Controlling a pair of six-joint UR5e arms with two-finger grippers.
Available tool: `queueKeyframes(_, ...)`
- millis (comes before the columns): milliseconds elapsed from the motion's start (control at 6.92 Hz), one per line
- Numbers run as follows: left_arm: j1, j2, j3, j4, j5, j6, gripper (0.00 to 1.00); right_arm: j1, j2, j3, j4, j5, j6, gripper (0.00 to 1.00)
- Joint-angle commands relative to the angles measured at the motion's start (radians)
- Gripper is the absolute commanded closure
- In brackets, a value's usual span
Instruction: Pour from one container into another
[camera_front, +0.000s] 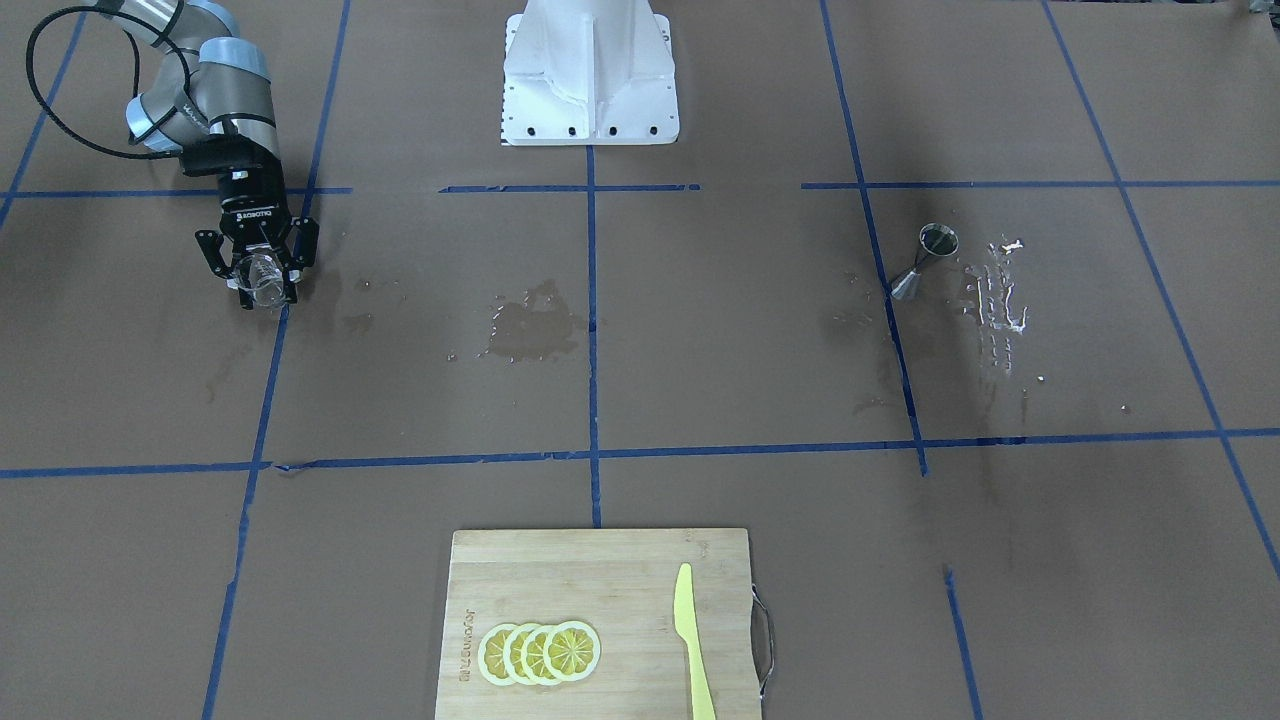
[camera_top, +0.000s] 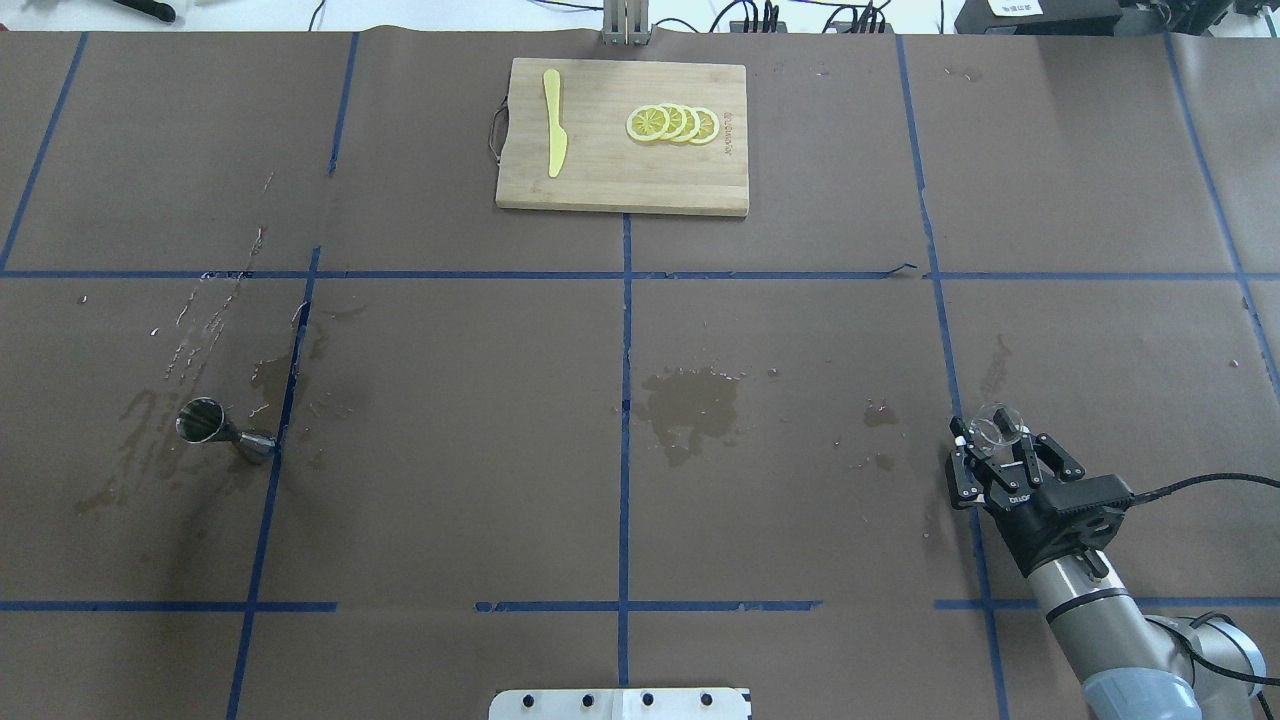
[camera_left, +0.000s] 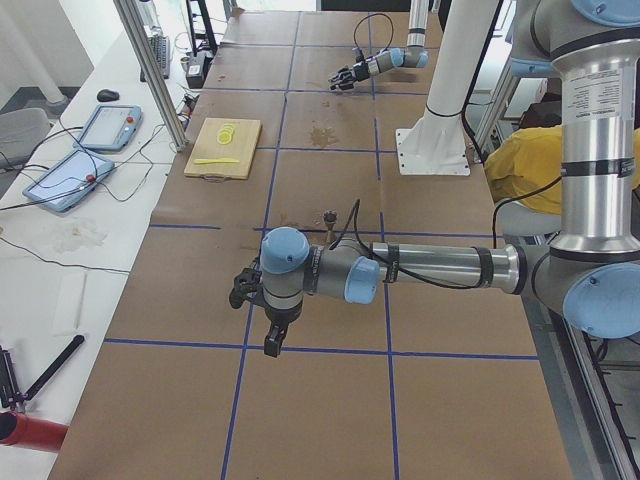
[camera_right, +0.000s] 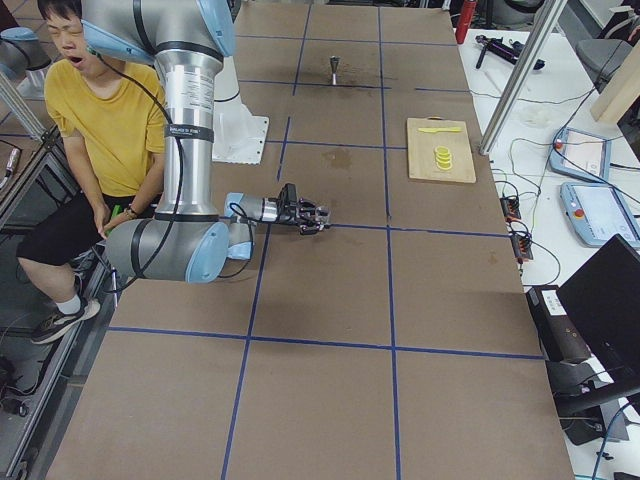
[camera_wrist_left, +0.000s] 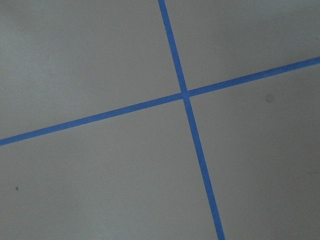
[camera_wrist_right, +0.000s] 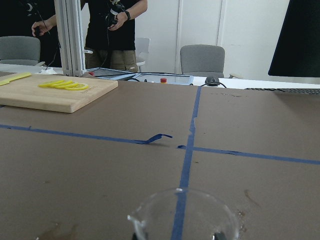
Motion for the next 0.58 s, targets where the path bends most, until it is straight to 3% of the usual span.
queueKeyframes(0, 0.0, 0.0, -0.001, 0.001, 0.001, 0.002, 0.0, 0.007, 0.001, -0.011, -0.001, 0.001, 0.0, 0.79)
queueKeyframes(433, 0.0, 0.0, -0.001, 0.001, -0.001, 0.002, 0.0, 0.01, 0.001, -0.012, -0.002, 0.002, 0.0, 0.73)
